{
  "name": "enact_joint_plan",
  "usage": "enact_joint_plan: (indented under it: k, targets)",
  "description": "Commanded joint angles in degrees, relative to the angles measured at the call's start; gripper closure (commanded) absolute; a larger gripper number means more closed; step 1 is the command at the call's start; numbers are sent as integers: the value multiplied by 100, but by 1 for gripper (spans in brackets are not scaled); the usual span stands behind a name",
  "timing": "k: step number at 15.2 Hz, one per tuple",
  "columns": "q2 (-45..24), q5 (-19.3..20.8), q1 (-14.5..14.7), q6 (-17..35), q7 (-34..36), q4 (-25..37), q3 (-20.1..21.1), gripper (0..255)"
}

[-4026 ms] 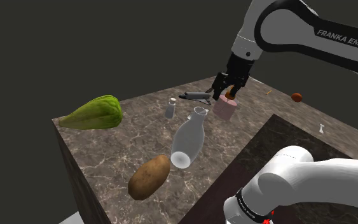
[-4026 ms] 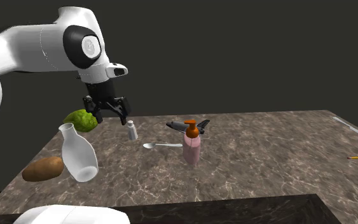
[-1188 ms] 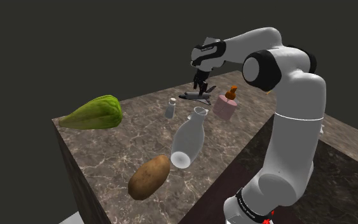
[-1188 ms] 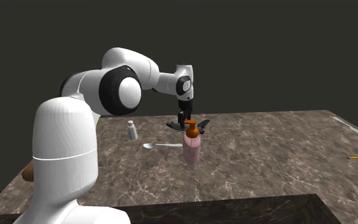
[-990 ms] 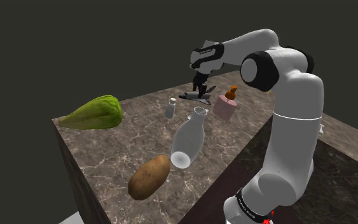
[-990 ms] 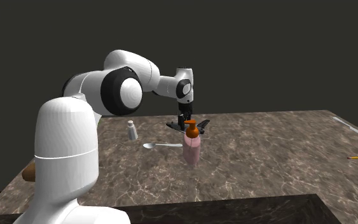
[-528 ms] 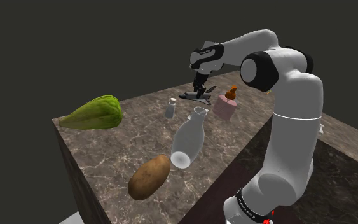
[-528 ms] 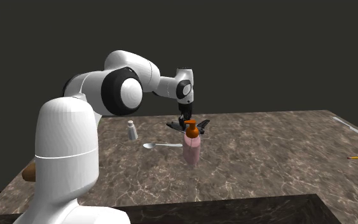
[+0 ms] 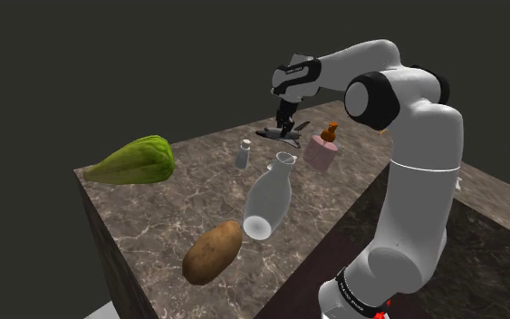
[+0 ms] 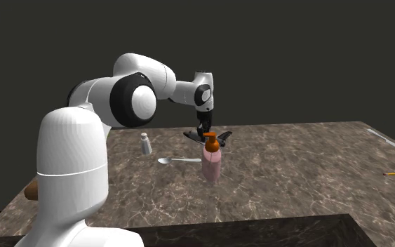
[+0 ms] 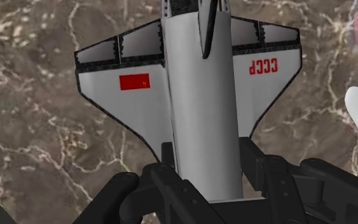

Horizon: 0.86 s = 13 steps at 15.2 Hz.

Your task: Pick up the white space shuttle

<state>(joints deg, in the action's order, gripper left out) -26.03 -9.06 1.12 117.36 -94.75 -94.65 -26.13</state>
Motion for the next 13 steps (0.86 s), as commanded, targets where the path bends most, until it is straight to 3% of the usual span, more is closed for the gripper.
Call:
enact_joint_plan:
  k: [1, 13]
  targets:
    - [59, 30, 9, -133, 17, 81, -16, 255]
    - [282, 148, 20, -813, 69, 560, -78, 255]
